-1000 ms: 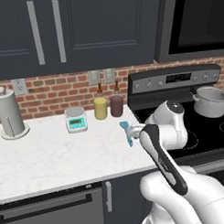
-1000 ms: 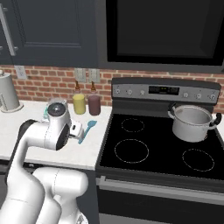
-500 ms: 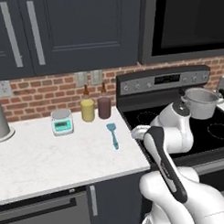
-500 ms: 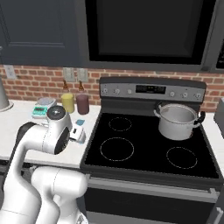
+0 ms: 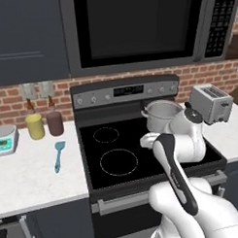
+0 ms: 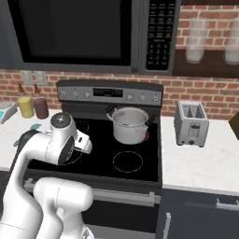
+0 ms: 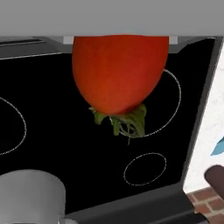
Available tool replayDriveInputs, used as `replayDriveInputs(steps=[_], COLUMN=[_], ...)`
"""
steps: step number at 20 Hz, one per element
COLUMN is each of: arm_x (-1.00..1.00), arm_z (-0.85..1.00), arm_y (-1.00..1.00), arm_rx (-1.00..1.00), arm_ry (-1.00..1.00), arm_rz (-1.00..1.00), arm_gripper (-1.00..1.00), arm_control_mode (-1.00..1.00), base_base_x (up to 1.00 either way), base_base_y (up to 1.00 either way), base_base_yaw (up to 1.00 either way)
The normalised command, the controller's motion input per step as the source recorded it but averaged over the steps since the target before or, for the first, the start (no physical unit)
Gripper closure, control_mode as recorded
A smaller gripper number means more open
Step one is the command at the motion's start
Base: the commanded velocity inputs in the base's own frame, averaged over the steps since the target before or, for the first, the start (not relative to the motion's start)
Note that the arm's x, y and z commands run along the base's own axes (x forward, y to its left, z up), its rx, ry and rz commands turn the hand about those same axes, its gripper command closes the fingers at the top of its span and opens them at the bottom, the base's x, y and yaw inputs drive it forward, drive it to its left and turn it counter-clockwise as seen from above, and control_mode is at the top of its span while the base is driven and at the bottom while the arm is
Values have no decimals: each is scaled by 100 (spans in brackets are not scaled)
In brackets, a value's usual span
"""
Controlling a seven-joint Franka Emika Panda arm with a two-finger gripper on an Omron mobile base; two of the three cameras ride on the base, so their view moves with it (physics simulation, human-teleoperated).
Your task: Put the broccoli and tomato in the pot. Retrieve the spatula and lightly stir the vegetables in the pot.
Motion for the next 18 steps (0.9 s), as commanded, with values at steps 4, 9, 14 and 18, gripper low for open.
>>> replayDriveInputs(steps=[4, 9, 14, 18], arm_x=[0, 0, 28, 0], arm_z=[0, 0, 47, 79], arm_y=[0, 0, -18, -18], arm_rx=[0, 0, 2, 2], arm_ry=[0, 0, -7, -15], arm_rz=[0, 0, 0, 0], arm_gripper=[100, 100, 100, 100], arm_control_mode=[100, 100, -100, -100], base_base_x=[26, 48, 0, 0], base_base_y=[-66, -34, 0, 0], base_base_yaw=[0, 0, 0, 0])
